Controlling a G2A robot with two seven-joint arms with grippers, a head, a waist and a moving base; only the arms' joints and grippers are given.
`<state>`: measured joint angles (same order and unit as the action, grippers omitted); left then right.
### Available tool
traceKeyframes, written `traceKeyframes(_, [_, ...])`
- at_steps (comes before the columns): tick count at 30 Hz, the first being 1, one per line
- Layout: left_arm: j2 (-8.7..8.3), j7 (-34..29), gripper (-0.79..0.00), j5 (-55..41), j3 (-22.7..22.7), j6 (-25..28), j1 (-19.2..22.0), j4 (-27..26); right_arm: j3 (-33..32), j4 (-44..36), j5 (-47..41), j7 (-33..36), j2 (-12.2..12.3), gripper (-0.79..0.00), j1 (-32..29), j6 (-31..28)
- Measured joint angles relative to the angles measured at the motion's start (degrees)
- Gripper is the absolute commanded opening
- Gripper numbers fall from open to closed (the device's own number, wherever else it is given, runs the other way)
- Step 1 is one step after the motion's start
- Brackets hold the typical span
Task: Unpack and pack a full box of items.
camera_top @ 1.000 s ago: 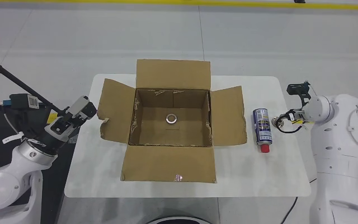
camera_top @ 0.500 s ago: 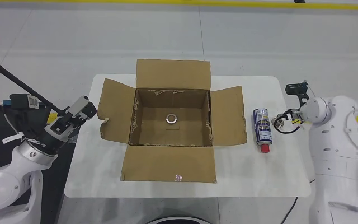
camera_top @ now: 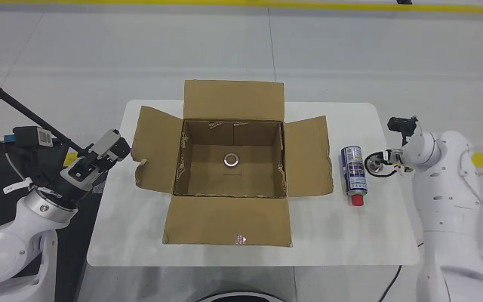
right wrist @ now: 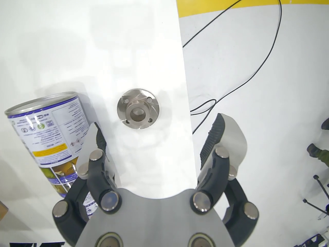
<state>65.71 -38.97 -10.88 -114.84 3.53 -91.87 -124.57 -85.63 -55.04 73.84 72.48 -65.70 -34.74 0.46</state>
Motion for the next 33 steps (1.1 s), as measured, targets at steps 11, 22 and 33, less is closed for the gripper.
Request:
traceKeyframes(11, [0.0,0.0,0.0,0.0,0.0,0.0,0.0,0.0,0.24,6.61,-3.61,-1.0,-0.04,-0.406,3.14,0.17])
traceKeyframes(22, [0.0,0.0,0.0,0.0,0.0,0.0,0.0,0.0,0.83,8.22,-7.1,-1.37,-0.02,-0.382,4.53,0.21])
traceKeyframes(33, [0.0,0.0,0.0,0.0,0.0,0.0,0.0,0.0,2.87,10.37,-8.94,-1.44,-0.29,-0.471,5.4,0.89])
